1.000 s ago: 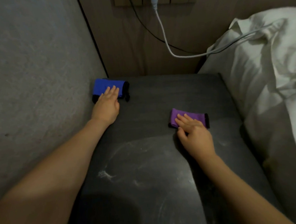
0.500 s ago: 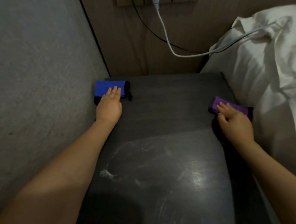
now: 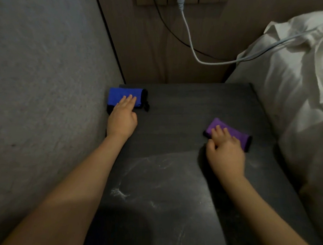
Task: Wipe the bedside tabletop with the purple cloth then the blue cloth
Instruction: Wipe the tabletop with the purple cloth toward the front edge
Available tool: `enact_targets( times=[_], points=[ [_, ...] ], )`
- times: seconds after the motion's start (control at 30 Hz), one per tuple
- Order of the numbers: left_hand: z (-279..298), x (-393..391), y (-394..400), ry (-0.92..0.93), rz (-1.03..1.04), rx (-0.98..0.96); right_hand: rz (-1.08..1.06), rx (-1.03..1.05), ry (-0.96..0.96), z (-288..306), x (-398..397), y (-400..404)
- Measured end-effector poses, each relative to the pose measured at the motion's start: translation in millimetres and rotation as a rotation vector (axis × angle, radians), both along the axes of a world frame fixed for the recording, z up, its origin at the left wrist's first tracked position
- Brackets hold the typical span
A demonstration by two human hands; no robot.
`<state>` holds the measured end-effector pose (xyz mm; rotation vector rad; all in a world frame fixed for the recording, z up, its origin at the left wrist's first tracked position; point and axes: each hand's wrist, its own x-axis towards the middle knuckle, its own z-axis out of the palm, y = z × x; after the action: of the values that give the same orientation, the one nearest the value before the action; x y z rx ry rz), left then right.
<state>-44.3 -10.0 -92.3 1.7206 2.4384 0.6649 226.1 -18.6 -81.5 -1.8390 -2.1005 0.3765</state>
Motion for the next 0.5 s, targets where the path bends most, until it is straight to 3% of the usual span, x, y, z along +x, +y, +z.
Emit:
enact_targets(
  times=[0.27, 0.5],
  points=[
    [-1, -2, 2, 0.043, -0.013, 0.033, 0.29, 0.009, 0.025, 3, -106, -53],
    [-2, -3, 1, -0.013, -0.021, 0.063, 0.413, -0.036, -0.004, 6, -139, -75]
  ],
)
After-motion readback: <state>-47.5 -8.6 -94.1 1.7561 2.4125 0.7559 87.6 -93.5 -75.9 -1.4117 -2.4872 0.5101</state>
